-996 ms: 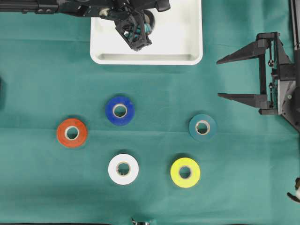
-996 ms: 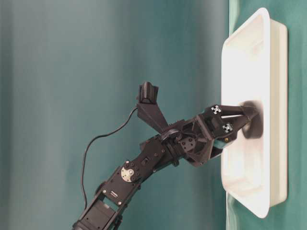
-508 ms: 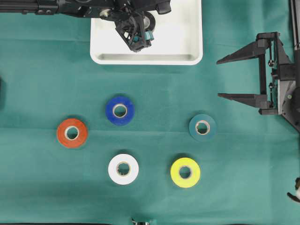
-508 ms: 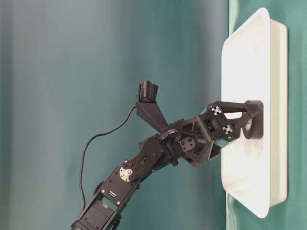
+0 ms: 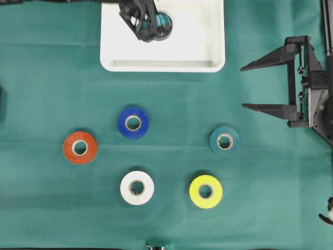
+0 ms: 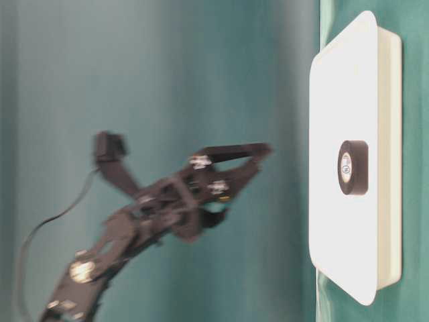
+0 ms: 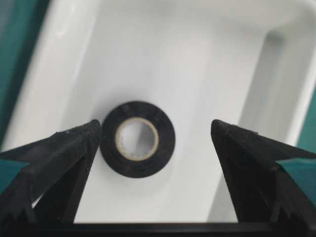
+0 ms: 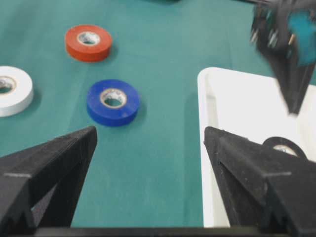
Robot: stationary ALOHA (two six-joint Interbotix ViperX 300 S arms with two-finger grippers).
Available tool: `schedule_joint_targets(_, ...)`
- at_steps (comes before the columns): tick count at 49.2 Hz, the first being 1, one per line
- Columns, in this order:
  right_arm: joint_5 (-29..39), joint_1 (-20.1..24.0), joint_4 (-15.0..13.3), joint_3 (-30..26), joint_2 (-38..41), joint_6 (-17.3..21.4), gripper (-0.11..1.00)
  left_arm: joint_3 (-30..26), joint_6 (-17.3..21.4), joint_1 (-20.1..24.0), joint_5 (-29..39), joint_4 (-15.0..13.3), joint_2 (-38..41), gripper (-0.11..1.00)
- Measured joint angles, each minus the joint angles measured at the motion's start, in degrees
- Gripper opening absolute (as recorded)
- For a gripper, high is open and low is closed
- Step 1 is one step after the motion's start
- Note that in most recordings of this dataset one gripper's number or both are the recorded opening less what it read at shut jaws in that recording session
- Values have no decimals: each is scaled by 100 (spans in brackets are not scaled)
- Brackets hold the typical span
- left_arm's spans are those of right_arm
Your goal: Pick up the tape from a random location and place it into the white case.
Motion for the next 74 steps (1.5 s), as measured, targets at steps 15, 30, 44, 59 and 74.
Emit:
schedule_joint_targets(15,0,0,0,0,0,-9,89,-369,-9,-62,896,0,-475,98)
schedule_joint_targets(30,0,0,0,0,0,-9,89,-457,0,-158,1011,9,-1055,98)
schedule_joint_targets(44,-9,0,0,0,0,-9,89,-396,0,-158,1072,0,-1187,98)
schedule_joint_targets(59,-9,0,0,0,0,-9,89,-360,0,-158,1081,0,-1195,98)
schedule_joint_targets(74,0,0,0,0,0,-9,89,-360,0,-343,1116,0,-1187,98)
